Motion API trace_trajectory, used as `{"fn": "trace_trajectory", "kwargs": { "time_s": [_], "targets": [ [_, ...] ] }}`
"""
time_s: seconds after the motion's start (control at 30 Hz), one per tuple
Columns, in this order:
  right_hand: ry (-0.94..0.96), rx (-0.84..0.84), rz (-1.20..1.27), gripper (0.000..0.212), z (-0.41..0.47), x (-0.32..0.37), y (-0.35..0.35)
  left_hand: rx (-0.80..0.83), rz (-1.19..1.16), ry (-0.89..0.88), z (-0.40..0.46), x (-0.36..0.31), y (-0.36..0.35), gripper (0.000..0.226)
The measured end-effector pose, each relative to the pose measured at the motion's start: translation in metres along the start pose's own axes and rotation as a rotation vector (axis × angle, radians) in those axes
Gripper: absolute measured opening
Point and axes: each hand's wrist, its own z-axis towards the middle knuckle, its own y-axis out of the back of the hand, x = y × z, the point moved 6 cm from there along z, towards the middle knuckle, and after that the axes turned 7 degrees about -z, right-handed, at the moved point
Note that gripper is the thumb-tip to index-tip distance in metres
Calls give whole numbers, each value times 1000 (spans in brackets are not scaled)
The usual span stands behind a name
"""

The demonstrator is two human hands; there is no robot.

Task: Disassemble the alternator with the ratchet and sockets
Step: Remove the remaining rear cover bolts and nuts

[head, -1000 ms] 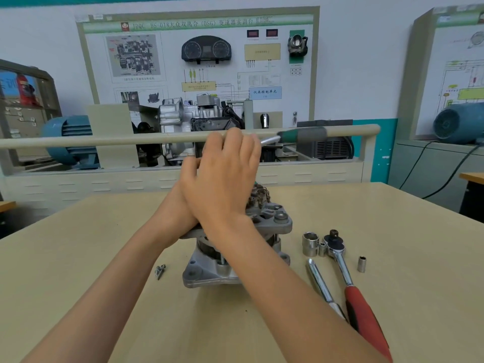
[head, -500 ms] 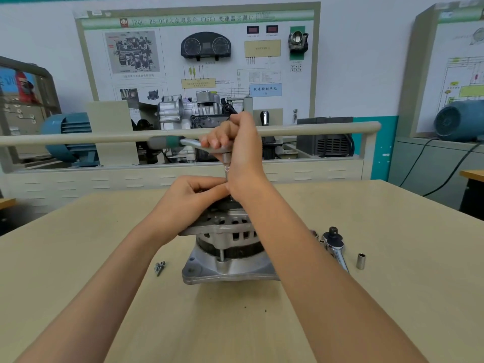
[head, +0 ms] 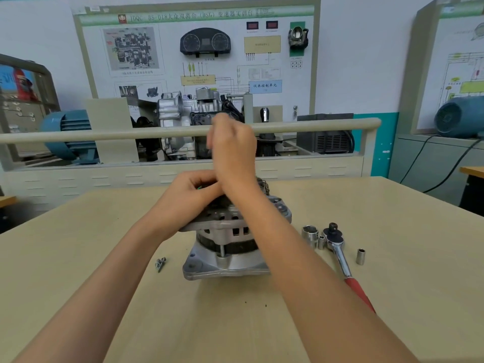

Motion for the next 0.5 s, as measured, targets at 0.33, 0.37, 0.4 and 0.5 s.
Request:
{"fn": "trace_trajectory", "kwargs": {
  "time_s": [0.33,0.37,0.4,0.5],
  "targets": [
    [-88,77,257,43,0,-8,-4,-23,-71,34,0,6,5,32],
    [75,-11,-30,33,-8,0,-2,-55,-39,23,0,7,7,41],
    [231,-91,-360,23,-17,8,-5,-76,-7,1,1,8,9,43],
    [321,-229,-1019,21,-32,9,-12,-89,38,-50,3,5,11,35]
  ]
}}
